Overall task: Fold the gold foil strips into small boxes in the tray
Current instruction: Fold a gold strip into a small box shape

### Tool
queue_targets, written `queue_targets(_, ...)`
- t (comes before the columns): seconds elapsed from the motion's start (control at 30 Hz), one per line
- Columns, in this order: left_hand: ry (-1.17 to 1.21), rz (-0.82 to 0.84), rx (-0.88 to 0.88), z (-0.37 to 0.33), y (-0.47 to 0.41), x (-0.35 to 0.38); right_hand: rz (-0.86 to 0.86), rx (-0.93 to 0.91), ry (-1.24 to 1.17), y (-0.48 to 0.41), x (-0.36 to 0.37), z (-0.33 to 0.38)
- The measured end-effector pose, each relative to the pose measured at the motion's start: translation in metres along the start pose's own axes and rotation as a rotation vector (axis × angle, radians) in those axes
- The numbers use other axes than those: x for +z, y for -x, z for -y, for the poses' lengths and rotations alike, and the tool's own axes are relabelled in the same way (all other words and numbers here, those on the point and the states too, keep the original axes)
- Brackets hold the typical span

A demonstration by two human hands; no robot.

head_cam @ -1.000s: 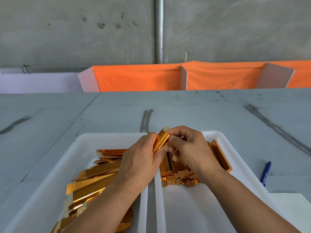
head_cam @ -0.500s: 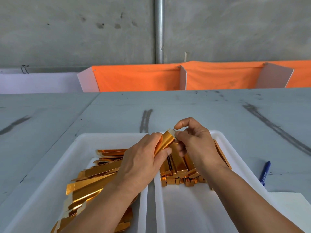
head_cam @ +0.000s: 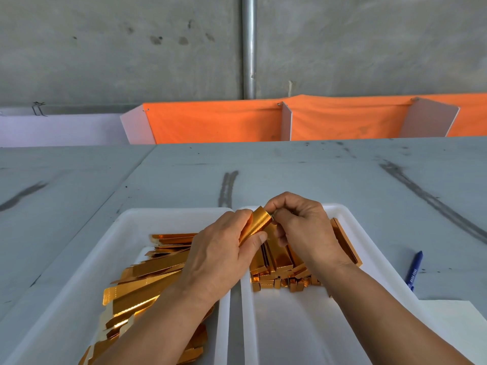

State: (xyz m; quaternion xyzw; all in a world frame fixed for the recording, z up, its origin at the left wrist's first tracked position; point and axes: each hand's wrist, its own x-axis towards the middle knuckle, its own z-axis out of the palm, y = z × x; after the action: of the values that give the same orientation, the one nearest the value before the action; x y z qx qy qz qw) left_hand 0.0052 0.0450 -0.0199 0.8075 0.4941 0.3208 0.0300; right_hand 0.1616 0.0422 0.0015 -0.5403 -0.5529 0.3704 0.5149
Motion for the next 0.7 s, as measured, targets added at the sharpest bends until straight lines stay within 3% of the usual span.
queue_targets(0.33,0.001,0.004,0.014,-0.0014,0.0016,-0.0002,-0.013,-0.064,0.189,0.0022,0.0015,0.0005)
queue_targets(0.6,0.02,0.001,-0.01,-0.003,0.0016,0.0,-0.027,-0.055,0.214,0.0024,0.002,-0.0007)
queue_targets(0.7,0.024,-0.016,-0.007,-0.0021,0.0007,-0.002,-0.03,-0.009,0.108,0.0009,0.0012,-0.0018)
